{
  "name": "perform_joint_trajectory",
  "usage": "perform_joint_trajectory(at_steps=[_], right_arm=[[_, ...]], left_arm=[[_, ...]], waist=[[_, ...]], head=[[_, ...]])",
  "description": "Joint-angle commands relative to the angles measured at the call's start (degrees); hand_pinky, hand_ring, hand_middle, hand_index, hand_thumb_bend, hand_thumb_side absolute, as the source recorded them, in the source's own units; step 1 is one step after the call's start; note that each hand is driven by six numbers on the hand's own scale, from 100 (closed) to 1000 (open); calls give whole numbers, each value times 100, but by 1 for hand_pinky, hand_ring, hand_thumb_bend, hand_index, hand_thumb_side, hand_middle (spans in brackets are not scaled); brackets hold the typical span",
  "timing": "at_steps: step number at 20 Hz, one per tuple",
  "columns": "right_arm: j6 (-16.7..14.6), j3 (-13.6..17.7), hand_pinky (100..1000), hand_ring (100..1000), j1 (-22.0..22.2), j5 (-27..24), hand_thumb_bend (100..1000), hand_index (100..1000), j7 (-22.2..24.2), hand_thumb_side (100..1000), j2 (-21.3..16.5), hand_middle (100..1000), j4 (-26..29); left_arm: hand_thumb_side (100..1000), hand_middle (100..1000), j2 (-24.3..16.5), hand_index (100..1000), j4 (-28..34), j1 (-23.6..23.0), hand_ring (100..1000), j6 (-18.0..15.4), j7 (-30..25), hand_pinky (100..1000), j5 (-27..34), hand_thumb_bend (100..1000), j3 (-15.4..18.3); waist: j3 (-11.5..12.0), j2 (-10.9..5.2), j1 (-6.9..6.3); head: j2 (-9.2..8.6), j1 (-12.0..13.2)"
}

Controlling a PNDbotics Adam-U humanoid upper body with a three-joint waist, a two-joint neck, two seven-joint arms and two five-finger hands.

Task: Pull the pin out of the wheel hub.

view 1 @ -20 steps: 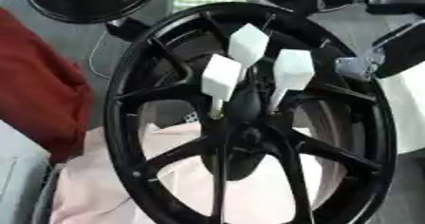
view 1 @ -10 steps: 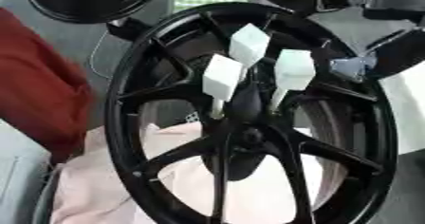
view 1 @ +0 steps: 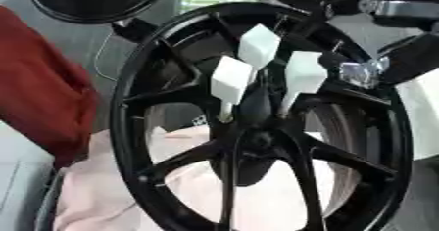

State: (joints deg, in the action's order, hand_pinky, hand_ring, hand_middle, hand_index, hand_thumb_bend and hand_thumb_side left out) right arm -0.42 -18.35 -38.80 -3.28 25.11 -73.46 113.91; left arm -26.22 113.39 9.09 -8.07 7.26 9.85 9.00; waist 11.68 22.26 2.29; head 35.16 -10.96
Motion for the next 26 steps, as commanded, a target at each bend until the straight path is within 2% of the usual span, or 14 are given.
perform_joint_trajectory(at_steps=[1, 2, 4, 6, 8, 18, 26], right_arm=[[-109, 100, 925, 887, -57, 97, 100, 913, -5, 585, -244, 801, 68], [-134, 87, 928, 888, -55, 196, 100, 913, 4, 570, -246, 801, 68], [-155, 48, 940, 891, -49, 373, 277, 914, 18, 377, -246, 800, 68], [-108, 10, 939, 887, -34, 494, 351, 911, 32, 292, -245, 796, 68], [-47, -22, 938, 885, -37, 528, 320, 909, 39, 320, -231, 794, 68], [252, -158, 928, 874, -155, 570, 281, 893, -49, 351, -150, 784, 68], [578, -360, 923, 863, -333, 844, 304, 873, 90, 379, -4, 771, 68]], left_arm=[[719, 513, -143, 735, 83, 44, 608, 13, -3, 741, -24, 100, 15], [719, 513, -142, 735, 83, 45, 608, 15, -6, 741, -25, 100, 12], [714, 512, -143, 735, 83, 47, 607, 16, -12, 740, -25, 100, 8], [712, 512, -143, 735, 84, 50, 607, 17, -17, 739, -24, 100, 4], [713, 512, -143, 734, 82, 51, 606, 21, -18, 738, -25, 100, 3], [715, 507, -139, 734, 79, 46, 603, 38, -5, 733, -32, 100, -5], [717, 505, -123, 732, 81, 55, 601, 48, -5, 729, -46, 100, -13]], waist=[[2, -93, 62], [3, -93, 62], [7, -92, 64], [12, -90, 66], [15, -89, 69], [18, -90, 77], [42, -63, 69]], head=[[-67, 12], [-65, 11], [-57, 6], [-47, 2], [-40, -5], [-16, -35], [6, -52]])
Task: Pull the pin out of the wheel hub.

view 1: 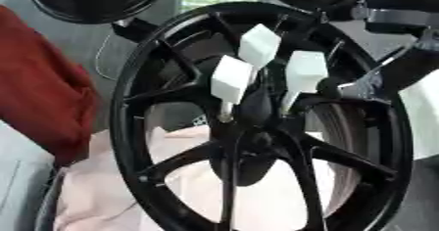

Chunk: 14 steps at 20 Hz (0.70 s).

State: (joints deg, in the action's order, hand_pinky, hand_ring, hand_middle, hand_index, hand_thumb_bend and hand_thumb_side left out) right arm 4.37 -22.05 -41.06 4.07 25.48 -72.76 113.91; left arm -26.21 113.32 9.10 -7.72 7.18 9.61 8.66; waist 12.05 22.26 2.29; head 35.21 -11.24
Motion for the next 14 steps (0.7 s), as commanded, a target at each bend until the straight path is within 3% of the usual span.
perform_joint_trajectory(at_steps=[1, 14], right_arm=[[142, -16, 923, 862, -131, 137, 306, 872, 84, 381, -52, 770, 68], [603, -155, 918, 848, -290, 445, 324, 866, 255, 403, 103, 746, 68]], left_arm=[[717, 505, -123, 732, 88, 54, 600, 14, 3, 729, -23, 100, 20], [721, 503, -90, 730, 88, 47, 598, 27, -7, 725, -73, 100, 16]], waist=[[8, -59, 68], [23, 14, 52]], head=[[2, -25], [-1, -93]])
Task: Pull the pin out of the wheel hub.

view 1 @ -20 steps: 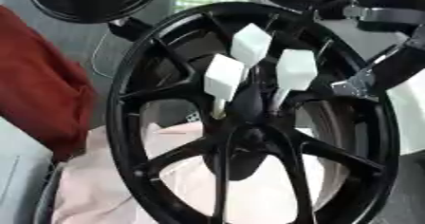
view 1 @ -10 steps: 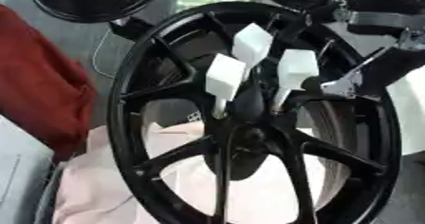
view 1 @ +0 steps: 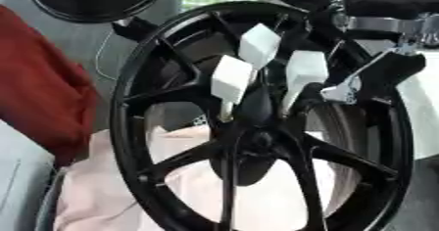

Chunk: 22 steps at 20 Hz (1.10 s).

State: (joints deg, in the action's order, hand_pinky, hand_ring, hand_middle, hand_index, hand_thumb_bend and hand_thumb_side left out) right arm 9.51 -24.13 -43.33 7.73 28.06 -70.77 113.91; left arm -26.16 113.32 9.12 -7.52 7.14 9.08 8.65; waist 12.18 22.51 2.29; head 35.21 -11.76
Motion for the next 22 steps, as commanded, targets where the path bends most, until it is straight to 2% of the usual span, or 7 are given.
perform_joint_trajectory(at_steps=[1, 15, 22], right_arm=[[124, 54, 918, 845, -50, 101, 325, 864, 0, 408, -100, 743, 68], [339, 73, 913, 831, 99, 350, 307, 829, 87, 445, -135, 679, 68], [461, 64, 900, 814, 95, 356, 251, 780, 87, 395, -103, 597, 46]], left_arm=[[722, 503, -92, 729, 88, 43, 598, 9, -2, 725, -25, 100, 18], [723, 501, -73, 727, 88, 47, 597, 29, -16, 720, -63, 100, 9], [725, 501, -64, 726, 87, 48, 596, 43, -33, 718, -77, 100, 1]], waist=[[11, -8, 51], [24, 20, 24], [33, 25, 21]], head=[[-6, -54], [-58, -100], [-69, -109]])
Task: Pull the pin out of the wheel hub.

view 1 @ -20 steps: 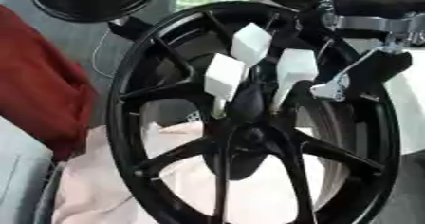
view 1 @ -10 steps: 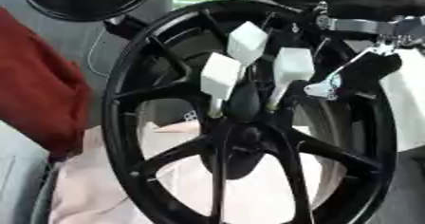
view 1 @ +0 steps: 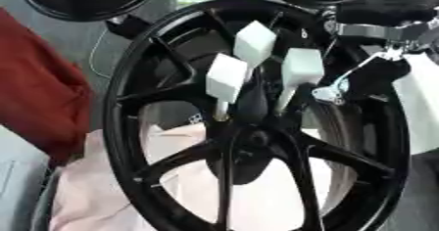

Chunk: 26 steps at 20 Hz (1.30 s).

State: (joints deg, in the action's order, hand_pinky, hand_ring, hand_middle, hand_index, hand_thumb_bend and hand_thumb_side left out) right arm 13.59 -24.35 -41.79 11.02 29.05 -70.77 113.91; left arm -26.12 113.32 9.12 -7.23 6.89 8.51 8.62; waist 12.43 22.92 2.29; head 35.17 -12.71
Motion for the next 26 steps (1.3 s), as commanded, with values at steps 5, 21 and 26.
perform_joint_trajectory(at_steps=[5, 21, 26], right_arm=[[124, 75, 889, 796, -65, -59, 172, 729, -59, 368, -74, 543, -7], [12, 266, 838, 632, -39, -674, 100, 480, -478, 294, -45, 369, 13], [69, 377, 828, 608, 8, -822, 100, 438, -640, 220, -67, 339, 64]], left_arm=[[726, 501, -63, 726, 87, 41, 596, 22, -20, 717, -30, 100, 5], [722, 502, -72, 725, 54, 23, 598, 42, 15, 714, -20, 100, 31], [718, 503, -72, 725, 41, 13, 598, 47, 27, 713, -5, 100, 44]], waist=[[9, -15, 17], [-32, -125, 14], [-52, -185, 12]], head=[[-58, -16], [13, -18], [45, -24]])
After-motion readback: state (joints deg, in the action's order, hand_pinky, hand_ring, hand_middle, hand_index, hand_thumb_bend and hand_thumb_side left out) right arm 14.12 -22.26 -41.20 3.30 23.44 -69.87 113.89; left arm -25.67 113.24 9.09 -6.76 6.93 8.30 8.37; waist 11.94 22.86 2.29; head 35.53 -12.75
